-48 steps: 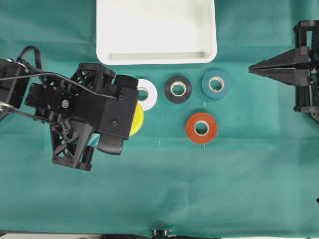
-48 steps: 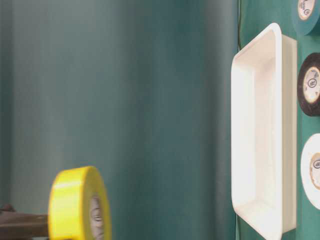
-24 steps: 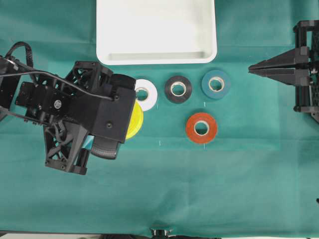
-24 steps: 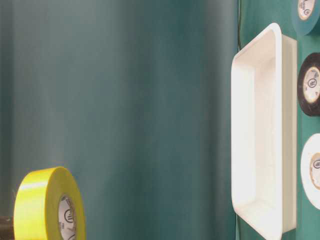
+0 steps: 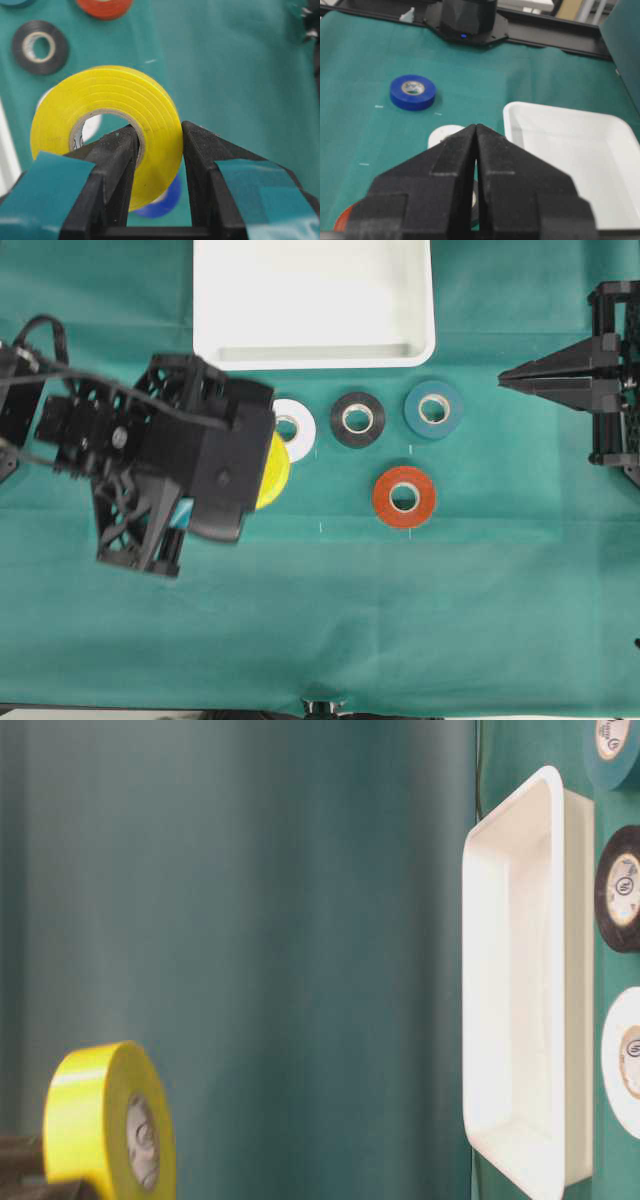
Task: Pick up the tape from a random location and place it into the white case.
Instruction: 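Lift the yellow tape roll up off the table with the left gripper, then carry the yellow roll forward over the white tray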
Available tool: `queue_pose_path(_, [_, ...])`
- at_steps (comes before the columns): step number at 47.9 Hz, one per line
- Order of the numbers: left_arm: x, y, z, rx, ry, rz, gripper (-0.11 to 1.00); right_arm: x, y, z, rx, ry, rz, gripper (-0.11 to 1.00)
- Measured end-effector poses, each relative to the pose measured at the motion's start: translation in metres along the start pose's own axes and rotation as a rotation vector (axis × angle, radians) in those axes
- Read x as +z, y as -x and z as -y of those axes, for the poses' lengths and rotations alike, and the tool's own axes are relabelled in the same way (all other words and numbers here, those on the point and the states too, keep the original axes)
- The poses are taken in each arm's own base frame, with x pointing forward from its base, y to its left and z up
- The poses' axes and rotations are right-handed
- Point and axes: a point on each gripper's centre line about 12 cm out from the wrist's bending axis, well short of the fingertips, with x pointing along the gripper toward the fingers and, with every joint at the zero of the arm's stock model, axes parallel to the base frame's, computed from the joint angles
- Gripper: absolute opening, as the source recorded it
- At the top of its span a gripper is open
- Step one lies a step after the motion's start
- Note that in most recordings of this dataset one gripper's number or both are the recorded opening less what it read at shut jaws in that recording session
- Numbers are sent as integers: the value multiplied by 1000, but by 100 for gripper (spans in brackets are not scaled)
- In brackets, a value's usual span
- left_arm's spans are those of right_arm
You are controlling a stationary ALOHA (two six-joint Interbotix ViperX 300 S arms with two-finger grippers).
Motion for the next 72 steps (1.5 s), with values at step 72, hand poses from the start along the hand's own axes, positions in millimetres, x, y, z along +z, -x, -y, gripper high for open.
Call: queue_pose_path(72, [-8, -19, -168, 226, 137, -63, 23, -4, -2, 0, 2, 17, -23, 0])
